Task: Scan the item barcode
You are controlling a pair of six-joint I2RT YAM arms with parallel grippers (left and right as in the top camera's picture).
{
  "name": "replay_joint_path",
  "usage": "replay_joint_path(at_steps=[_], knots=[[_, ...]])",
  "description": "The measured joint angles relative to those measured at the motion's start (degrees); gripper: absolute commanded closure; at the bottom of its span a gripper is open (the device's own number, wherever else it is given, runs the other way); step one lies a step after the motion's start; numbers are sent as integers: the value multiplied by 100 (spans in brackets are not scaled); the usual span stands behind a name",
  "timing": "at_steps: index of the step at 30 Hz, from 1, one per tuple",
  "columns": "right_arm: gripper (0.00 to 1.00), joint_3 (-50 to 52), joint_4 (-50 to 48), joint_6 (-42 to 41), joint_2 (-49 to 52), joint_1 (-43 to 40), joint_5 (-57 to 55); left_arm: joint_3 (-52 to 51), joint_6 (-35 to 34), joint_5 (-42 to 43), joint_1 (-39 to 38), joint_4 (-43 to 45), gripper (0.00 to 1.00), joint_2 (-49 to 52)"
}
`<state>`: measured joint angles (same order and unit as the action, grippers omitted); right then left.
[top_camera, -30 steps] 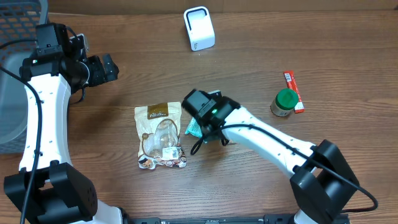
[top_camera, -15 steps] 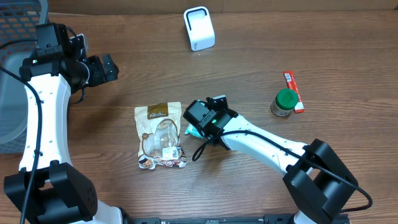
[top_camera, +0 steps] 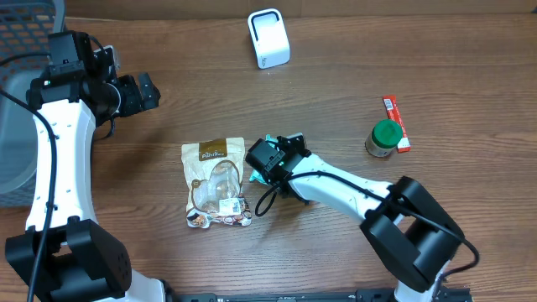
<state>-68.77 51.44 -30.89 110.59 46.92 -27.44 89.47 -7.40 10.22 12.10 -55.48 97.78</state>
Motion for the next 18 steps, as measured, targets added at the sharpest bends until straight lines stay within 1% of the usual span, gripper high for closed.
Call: replay_joint_path(at_steps=[3,6,9,10,13,18], knots=[[71,0,2,4,101,0,-52,0,0,-2,0,0,0,0],[81,0,22,15,103,4,-105,0,0,-2,0,0,0,0],[94,-4,31,24,103,11,-142,0,0,-2,0,0,0,2],[96,-11,44,7,103,15,-153,0,0,-2,0,0,0,2],[96,-59,181,-17,103,15,-149,0,0,0,0,0,0,0],[96,-367,688,-20,111,15,33,0,0,0,0,0,0,0]])
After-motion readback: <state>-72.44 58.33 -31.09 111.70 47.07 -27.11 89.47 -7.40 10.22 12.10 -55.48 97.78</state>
